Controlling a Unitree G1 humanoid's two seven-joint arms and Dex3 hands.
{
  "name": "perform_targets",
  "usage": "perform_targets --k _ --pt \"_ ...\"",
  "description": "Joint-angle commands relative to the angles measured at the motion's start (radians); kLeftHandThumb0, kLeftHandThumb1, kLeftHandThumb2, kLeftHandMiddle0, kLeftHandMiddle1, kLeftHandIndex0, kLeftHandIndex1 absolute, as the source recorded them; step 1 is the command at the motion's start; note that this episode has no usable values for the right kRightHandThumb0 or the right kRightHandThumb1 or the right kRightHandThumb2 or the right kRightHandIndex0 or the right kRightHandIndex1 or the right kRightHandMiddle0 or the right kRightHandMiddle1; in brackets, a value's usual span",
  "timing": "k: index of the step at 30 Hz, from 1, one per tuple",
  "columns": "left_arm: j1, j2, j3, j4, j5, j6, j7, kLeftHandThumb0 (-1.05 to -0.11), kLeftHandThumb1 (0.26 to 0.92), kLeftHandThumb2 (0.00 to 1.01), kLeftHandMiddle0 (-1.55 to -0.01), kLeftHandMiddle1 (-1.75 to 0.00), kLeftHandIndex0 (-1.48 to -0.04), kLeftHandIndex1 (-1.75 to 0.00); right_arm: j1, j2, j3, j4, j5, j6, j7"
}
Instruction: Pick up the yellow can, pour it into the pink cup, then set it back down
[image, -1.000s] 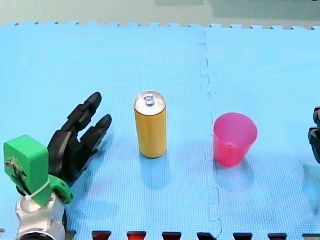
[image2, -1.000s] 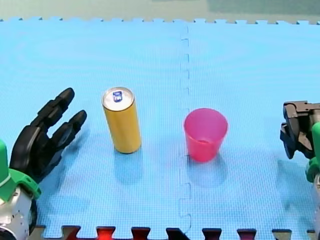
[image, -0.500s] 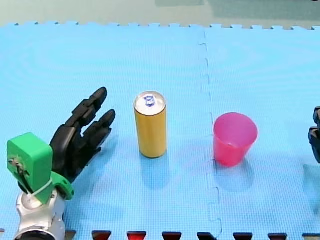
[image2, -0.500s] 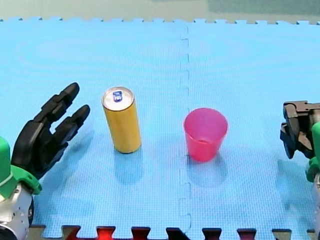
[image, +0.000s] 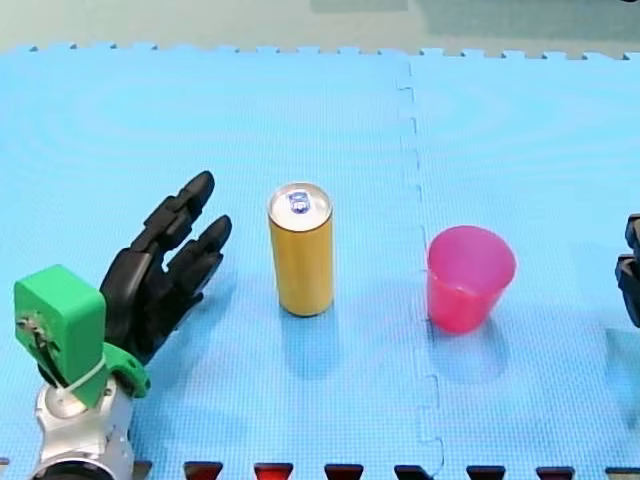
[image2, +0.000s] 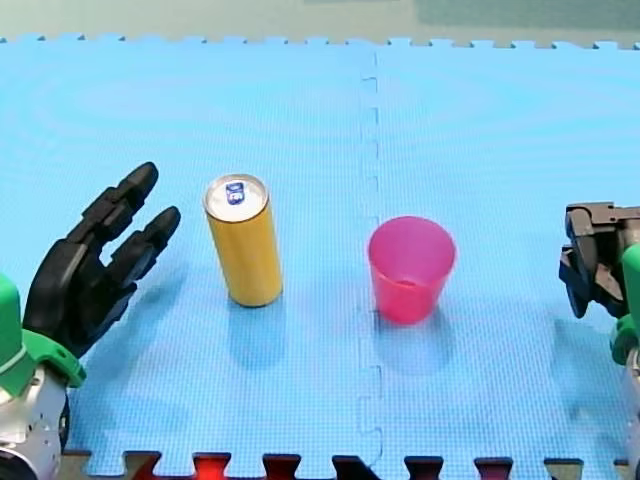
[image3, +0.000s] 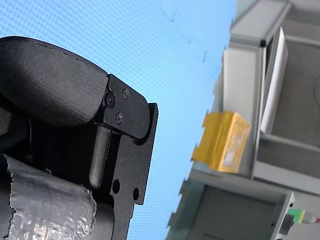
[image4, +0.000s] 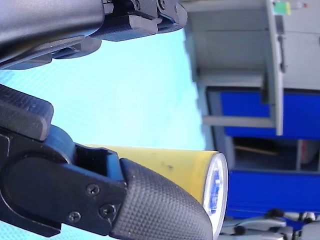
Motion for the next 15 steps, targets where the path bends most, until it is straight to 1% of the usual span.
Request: perform_targets --k 1,4,5,7,8,9,12,15 --pt "-0.009 0.002 0.008 -0.012 -0.015 -0.006 -0.016 -1.048 0.921 0.07 -0.25 0.0 -0.23 0.0 -0.002 -0.002 -0.002 0.001 0.001 0.002 0.0" --pt "-0.013 0.002 0.015 -0.018 -0.028 -0.003 -0.031 -1.048 0.921 0.07 -0.24 0.0 -0.23 0.0 -0.002 -0.001 -0.002 0.003 0.002 0.002 0.0" --pt "-0.013 -0.003 0.023 -0.022 -0.042 -0.003 -0.043 -1.048 0.921 0.09 -0.24 0.0 -0.23 0.0 -0.002 -0.001 -0.003 0.003 0.002 0.002 0.001" --pt "-0.013 -0.014 0.037 -0.038 -0.07 -0.008 -0.066 -1.048 0.921 0.17 -0.24 0.0 -0.23 0.0 -0.002 -0.002 -0.004 0.003 0.003 0.001 0.003" --pt "-0.011 -0.019 0.044 -0.05 -0.085 -0.014 -0.078 -1.048 0.921 0.23 -0.24 0.0 -0.23 0.0 -0.001 -0.002 -0.004 0.003 0.004 0.002 0.004" --pt "-0.009 -0.022 0.048 -0.064 -0.096 -0.019 -0.087 -1.048 0.921 0.25 -0.24 0.0 -0.23 0.0 -0.002 -0.003 -0.004 0.003 0.004 0.002 0.004" --pt "-0.005 -0.026 0.051 -0.093 -0.112 -0.023 -0.097 -1.048 0.921 0.28 -0.24 0.0 -0.23 0.0 -0.003 -0.003 -0.005 0.003 0.003 0.004 0.005" --pt "-0.001 -0.034 0.049 -0.124 -0.12 -0.016 -0.089 -1.048 0.921 0.29 -0.24 0.0 -0.23 0.0 -0.005 -0.003 -0.004 0.005 0.001 0.006 0.003"
